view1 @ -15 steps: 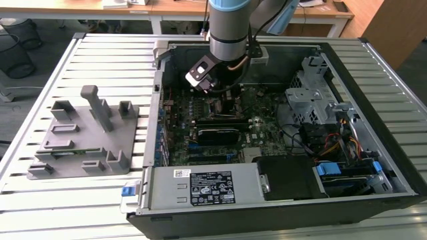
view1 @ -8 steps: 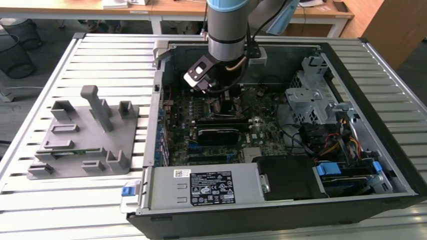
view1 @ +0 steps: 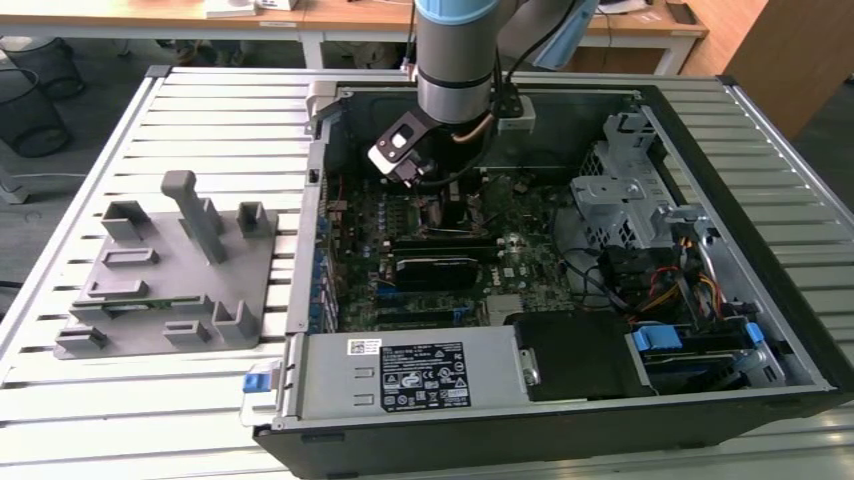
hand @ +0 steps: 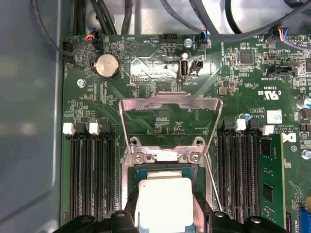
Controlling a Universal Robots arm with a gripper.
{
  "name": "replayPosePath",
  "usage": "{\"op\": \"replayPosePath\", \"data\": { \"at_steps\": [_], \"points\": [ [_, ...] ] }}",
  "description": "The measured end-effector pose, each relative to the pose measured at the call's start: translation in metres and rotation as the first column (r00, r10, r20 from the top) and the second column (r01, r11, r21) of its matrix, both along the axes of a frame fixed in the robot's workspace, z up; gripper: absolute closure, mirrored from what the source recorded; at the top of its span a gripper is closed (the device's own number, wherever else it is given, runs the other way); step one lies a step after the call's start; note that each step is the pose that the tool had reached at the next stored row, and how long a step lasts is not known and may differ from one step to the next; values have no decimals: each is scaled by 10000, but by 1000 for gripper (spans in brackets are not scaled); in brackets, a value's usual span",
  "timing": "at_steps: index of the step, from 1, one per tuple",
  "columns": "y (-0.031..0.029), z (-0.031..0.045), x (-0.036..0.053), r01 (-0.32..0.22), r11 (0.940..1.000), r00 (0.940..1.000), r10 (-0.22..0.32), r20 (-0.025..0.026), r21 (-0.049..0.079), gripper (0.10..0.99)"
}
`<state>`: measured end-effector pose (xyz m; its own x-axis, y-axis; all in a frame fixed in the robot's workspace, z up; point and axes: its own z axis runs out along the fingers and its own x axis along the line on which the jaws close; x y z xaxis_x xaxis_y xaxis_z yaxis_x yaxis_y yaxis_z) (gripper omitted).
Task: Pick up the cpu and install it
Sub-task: 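Place the cpu into insertion slot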
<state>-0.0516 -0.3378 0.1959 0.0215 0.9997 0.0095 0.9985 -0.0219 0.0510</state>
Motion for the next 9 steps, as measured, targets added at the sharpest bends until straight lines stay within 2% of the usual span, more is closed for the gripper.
{"op": "replayPosePath", "data": {
  "at_steps": [4, 9],
  "points": [
    [0, -5, 1, 273, 9996, 9996, -273, -1, -1, 561],
    [0, -15, 0, 301, 9995, 9995, -301, -2, -2, 561]
  ]
}}
